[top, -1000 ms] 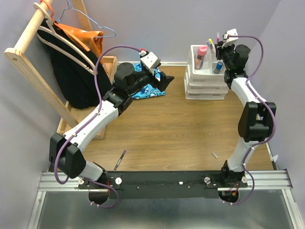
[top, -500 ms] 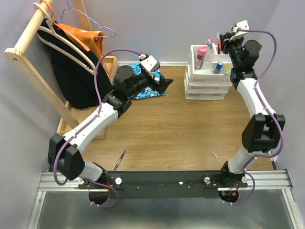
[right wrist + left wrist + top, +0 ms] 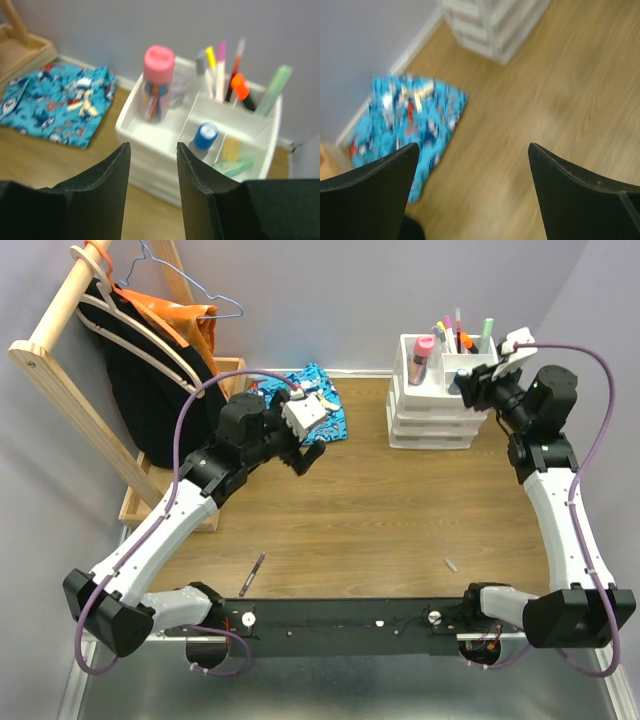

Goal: Sort the stationery into containers
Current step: Move the pen to the center of the board.

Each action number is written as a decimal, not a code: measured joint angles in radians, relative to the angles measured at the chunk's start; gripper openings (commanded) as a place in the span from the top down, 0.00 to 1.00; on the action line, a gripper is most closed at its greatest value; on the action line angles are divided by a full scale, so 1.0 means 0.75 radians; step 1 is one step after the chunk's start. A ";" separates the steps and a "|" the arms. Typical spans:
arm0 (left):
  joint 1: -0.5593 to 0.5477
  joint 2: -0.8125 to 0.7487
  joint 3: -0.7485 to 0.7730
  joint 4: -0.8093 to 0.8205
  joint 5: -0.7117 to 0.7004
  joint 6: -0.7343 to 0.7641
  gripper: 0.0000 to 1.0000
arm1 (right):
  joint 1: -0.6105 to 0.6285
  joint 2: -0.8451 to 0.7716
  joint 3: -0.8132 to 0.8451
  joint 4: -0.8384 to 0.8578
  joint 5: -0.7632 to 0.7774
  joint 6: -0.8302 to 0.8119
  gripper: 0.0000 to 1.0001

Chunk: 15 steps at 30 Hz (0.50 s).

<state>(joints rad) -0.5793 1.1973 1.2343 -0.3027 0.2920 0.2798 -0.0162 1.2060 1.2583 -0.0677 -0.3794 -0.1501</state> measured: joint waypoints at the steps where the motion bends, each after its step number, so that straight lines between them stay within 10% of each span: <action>1: 0.003 -0.010 0.002 -0.117 -0.027 0.060 0.01 | 0.000 -0.011 -0.016 -0.031 -0.013 0.000 0.47; 7: 0.093 -0.063 -0.098 -0.639 -0.123 0.288 0.10 | -0.001 -0.022 -0.106 -0.204 -0.043 0.005 0.46; 15: 0.109 0.095 -0.201 -0.896 -0.133 0.097 0.25 | -0.001 0.123 -0.006 -0.234 -0.059 0.026 0.46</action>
<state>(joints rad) -0.4976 1.2682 1.0832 -0.9749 0.1921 0.3527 -0.0166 1.2984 1.2541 -0.2432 -0.4236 -0.1303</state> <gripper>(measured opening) 0.795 0.540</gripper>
